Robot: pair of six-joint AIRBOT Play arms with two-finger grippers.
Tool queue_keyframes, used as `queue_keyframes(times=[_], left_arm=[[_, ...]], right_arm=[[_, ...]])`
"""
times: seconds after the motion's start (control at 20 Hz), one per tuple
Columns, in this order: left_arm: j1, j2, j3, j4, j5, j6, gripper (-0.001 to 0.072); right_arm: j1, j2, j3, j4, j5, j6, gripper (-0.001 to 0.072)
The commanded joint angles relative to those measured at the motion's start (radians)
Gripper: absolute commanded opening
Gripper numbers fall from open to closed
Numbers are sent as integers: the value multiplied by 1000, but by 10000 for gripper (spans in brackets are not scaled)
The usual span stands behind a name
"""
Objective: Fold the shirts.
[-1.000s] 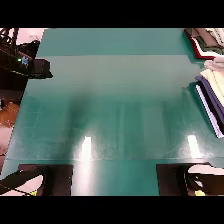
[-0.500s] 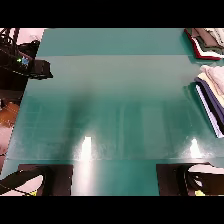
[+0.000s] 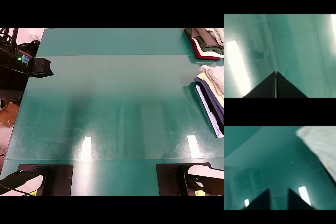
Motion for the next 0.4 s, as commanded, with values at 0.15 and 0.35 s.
queue_keyframes(times=[0.15, 0.35], left_arm=[[0, 1, 0, 0, 75, 0, 26], [0, 1, 0, 0, 92, 0, 26]], right_arm=[[278, 32, 0, 53, -11, 0, 18], [386, 32, 0, 53, -11, 0, 18]])
